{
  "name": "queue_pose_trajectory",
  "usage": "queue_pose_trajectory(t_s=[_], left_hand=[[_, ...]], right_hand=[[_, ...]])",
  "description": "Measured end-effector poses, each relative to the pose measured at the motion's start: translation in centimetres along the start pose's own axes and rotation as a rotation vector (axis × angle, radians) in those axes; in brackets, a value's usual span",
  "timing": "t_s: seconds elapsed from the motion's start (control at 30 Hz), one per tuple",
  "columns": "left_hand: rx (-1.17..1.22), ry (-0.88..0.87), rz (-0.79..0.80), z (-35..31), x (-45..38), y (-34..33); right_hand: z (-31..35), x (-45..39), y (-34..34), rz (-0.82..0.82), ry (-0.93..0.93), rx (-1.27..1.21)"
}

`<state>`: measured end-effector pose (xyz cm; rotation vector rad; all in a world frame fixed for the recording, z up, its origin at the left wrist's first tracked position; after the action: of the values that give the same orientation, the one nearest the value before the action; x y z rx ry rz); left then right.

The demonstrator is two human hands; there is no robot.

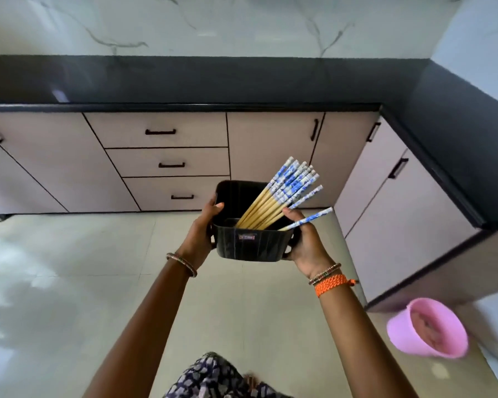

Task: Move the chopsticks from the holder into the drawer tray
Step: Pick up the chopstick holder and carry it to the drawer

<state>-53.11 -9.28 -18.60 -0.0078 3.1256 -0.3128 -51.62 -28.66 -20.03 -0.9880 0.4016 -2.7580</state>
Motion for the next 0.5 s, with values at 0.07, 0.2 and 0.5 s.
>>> queue_pose_trajectory(t_s=[0.07, 0.2, 0.5], left_hand=[[0.046, 0.014, -0.063, -0.3, -3.3, 1.5], [0.135, -0.042, -0.127, -1.1, -10.5, 5.3], [0.188, -0.192, -0.232, -5.0, -29.1, 15.2]], right_hand=[[2.9, -3.2, -1.1, 0.041, 0.013, 0.043], [8.4, -10.9, -4.6, 0.117, 0.044, 0.144], [20.4, -28.1, -15.6, 0.162, 0.043, 0.174]])
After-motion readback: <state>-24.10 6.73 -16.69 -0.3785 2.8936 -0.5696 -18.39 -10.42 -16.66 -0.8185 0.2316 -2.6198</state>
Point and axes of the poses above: each hand's wrist, its own x-axis away from the middle knuckle, its own y-axis out of the back of the hand, z = x × y, the point moved 5 cm from there along -x, towards the middle knuckle, and after that the axes turned 14 degrees about -y, right-handed, at the moved point
